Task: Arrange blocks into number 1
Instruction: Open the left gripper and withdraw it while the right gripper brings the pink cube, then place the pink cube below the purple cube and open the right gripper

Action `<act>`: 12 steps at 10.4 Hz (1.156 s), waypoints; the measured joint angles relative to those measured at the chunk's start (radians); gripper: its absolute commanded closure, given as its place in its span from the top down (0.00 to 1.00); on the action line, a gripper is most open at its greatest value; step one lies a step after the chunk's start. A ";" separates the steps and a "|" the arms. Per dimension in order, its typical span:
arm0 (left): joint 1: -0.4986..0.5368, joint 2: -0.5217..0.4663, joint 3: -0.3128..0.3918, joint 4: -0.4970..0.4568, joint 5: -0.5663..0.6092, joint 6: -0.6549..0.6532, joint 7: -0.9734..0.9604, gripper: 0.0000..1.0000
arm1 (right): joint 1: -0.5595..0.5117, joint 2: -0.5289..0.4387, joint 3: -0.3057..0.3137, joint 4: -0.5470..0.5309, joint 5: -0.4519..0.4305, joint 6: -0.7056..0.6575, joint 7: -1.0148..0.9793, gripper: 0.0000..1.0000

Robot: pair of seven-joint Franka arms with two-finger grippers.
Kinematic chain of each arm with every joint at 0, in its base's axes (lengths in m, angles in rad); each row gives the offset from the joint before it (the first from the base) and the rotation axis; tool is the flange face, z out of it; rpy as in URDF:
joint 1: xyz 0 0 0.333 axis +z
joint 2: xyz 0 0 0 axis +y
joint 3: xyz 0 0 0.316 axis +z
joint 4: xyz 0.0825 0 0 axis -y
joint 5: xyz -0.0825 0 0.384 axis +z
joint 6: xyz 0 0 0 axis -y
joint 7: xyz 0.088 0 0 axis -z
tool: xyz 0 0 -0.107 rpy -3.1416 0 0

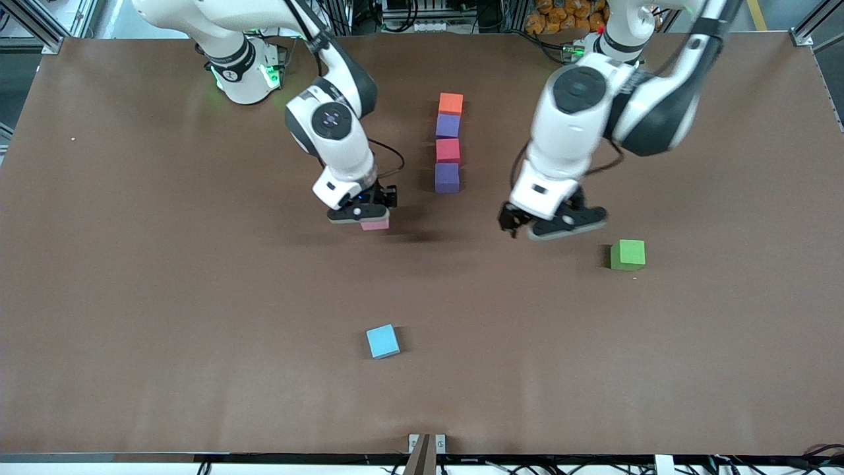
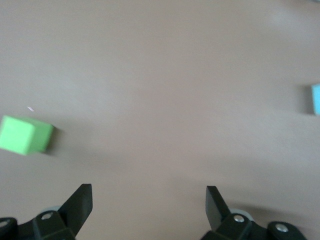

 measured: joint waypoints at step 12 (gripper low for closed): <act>0.027 -0.122 0.361 0.026 -0.123 -0.235 0.604 1.00 | 0.310 0.300 -0.095 0.389 0.080 -0.096 0.182 0.56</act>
